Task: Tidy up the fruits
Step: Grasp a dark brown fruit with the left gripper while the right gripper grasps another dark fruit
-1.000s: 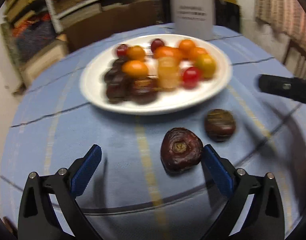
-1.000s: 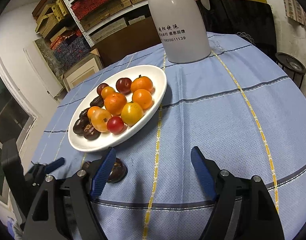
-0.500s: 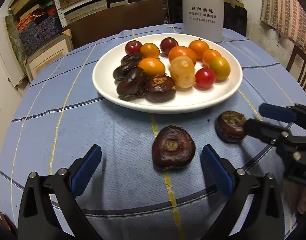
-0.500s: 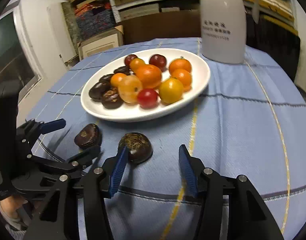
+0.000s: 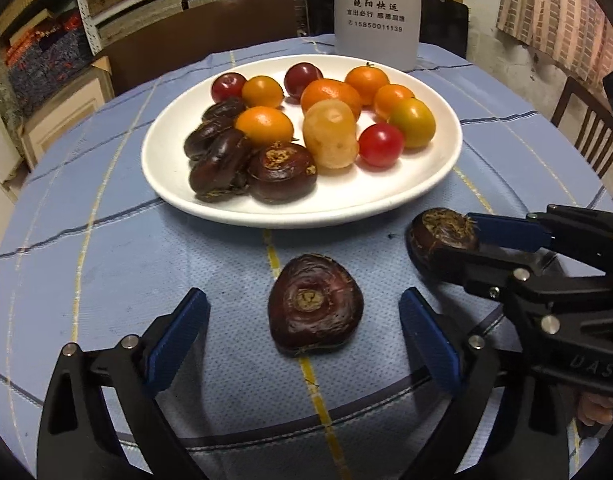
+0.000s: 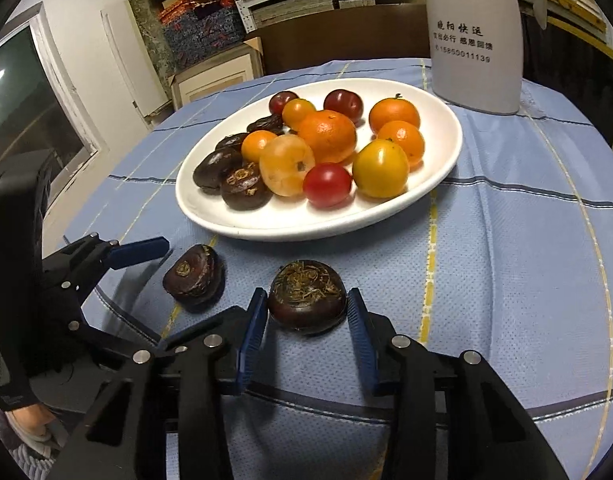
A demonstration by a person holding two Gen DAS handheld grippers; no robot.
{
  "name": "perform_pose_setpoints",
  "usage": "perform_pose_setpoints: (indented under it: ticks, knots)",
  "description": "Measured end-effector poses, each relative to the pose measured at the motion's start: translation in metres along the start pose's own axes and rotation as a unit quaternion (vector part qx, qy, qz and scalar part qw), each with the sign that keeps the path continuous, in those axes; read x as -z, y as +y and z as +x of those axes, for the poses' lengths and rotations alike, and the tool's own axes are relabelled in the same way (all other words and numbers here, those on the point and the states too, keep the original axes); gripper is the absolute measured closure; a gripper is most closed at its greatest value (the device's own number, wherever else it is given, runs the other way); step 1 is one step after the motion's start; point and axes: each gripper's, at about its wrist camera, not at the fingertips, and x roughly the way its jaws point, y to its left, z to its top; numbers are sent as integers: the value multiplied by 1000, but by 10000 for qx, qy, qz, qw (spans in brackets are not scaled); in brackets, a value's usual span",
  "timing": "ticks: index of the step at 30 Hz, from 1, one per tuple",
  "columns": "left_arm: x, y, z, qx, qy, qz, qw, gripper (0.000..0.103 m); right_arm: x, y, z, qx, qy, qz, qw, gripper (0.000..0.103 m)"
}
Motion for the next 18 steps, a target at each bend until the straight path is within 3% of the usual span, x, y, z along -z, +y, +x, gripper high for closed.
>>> perform_pose_setpoints:
  ticks: [4, 9, 12, 18]
  knots:
    - [0, 3, -1, 87, -75, -68, 9999, 24, 0, -10, -6, 355, -94, 112, 9993, 62]
    - [1, 2, -5, 77, -203, -52, 9998, 51, 1, -18, -7, 473, -116, 180, 9986, 61]
    - [2, 1, -7, 91, -247, -65, 9996, 61, 2, -18, -8, 492, -122, 159, 9986, 61]
    - [3, -2, -14, -112, -372, -32, 9992, 62, 3, -19, -8, 497, -126, 154, 9986, 61]
